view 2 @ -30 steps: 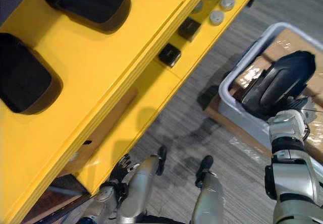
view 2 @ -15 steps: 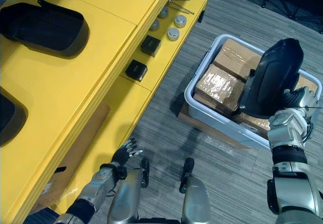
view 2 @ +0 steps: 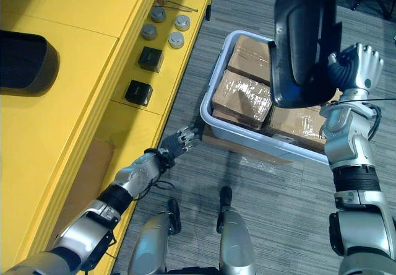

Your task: Walk over and take plastic housings, then place them on the shelf

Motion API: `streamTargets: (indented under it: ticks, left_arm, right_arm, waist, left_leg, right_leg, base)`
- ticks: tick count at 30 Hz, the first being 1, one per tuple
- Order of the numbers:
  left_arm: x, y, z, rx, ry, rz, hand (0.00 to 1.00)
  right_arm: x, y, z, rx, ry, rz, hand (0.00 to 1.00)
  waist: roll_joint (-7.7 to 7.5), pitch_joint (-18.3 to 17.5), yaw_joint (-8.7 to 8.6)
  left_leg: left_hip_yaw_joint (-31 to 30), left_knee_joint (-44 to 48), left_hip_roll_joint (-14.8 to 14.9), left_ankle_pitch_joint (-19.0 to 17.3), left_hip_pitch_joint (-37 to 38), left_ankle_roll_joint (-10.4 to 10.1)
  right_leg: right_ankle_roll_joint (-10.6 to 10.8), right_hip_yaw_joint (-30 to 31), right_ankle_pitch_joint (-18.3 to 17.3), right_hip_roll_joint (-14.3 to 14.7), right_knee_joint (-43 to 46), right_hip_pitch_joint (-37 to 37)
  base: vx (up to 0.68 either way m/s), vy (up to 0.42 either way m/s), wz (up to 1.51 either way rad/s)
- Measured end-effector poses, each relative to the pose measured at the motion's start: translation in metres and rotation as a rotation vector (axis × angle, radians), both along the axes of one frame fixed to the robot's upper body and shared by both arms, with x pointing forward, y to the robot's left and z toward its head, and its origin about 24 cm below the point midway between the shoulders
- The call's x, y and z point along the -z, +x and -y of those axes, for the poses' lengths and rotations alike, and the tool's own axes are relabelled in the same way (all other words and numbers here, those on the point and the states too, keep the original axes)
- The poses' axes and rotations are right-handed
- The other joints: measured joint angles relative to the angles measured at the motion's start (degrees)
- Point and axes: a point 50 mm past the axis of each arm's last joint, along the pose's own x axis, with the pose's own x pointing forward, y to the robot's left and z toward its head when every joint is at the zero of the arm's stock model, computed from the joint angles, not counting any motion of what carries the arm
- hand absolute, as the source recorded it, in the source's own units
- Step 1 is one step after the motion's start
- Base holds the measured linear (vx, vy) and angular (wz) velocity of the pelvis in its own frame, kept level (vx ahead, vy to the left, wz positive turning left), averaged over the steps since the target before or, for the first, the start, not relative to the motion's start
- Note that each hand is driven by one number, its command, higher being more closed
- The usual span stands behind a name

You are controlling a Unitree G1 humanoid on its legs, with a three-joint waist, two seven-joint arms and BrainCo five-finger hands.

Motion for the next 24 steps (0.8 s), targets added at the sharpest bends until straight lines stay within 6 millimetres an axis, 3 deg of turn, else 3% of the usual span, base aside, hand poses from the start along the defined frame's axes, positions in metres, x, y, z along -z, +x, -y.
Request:
streamTargets:
  ticks: [9, 13, 24]
  left_arm:
    - [-0.003, -0.002, 0.018, 0.006, 0.036, 0.0, 0.0]
    - [-0.001, -0.007, 0.032, 0.043, 0.003, -0.007, 0.0]
    - [0.005, -0.019, 0.058, 0.086, 0.025, -0.022, 0.0]
  right_arm:
    - [0.043, -0.005, -0.034, -0.153, -0.027, -0.062, 1.0]
    - [0.07, -0.008, -0.048, -0.221, -0.052, -0.144, 1.0]
    - [0.082, -0.011, -0.085, -0.389, -0.09, -0.154, 1.0]
  waist:
    - [-1.94, -1.5, -0.98]
    - [-1.99, -5.1, -0.91]
    - [-2.12, -7.4, -0.69]
  left_leg:
    - [1.2, -1.8, -0.3, 0.2, 3.6, -0.3]
    - [1.3, -2.9, -0.3, 0.1, 4.1, -0.3]
    - [1.4, -4.0, -0.5, 0.1, 5.5, -0.4]
  right_leg:
    - [0.1, 1.1, 0.0, 0.0, -1.0, 2.5]
    - [0.3, 1.1, 0.3, 0.2, -3.1, 3.8]
    - [0.5, 1.2, 0.8, 0.3, -4.8, 5.1]
  base:
    - [0.01, 0.029, -0.05]
    - [0.0, 0.008, 0.0]
    - [0.0, 0.035, -0.01]
